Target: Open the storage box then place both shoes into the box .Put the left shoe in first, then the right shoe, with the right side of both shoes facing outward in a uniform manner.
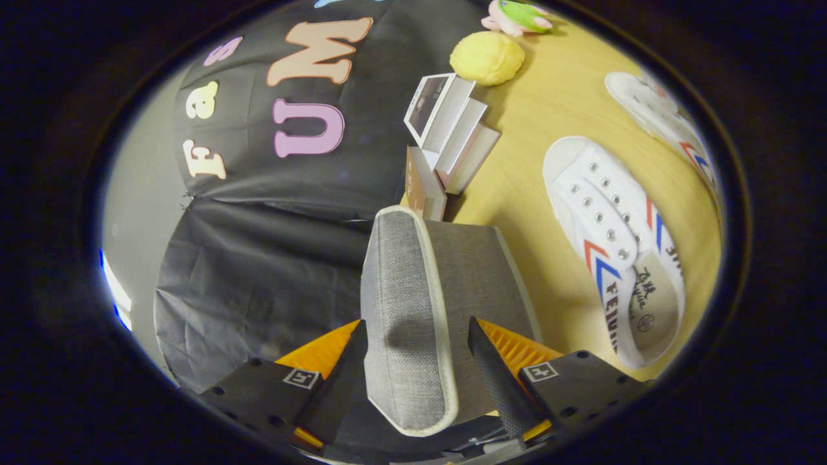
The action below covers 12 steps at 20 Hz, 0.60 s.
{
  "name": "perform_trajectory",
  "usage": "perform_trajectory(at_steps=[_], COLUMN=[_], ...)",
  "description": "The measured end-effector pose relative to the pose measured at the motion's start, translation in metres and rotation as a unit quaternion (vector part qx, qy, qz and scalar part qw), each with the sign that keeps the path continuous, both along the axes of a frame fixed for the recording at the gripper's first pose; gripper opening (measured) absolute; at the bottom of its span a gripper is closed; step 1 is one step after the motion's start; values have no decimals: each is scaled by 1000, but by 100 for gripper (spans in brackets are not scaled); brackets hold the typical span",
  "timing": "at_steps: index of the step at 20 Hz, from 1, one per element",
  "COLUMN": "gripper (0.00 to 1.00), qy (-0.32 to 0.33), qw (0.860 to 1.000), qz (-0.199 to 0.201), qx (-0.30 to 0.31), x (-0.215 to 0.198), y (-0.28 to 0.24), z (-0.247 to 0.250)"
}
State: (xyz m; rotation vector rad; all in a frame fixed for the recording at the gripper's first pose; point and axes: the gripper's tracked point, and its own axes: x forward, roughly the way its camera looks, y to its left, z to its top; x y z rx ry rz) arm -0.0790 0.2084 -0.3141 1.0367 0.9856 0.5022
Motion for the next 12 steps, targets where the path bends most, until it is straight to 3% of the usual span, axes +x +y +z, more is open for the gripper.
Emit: perform_trajectory(at_steps=[2,6,7,10,11,12], gripper=[64,42,36,18,11,4], qy=[1,6,11,-2,2,-12], qw=[999,998,997,997,996,996], qz=[-28,-42,-55,-41,-64,-60], qx=[22,54,53,67,65,66], x=[12,11,17,11,15,20], y=[-2,5,-13,-2,-14,-10], z=[2,3,4,15,20,25])
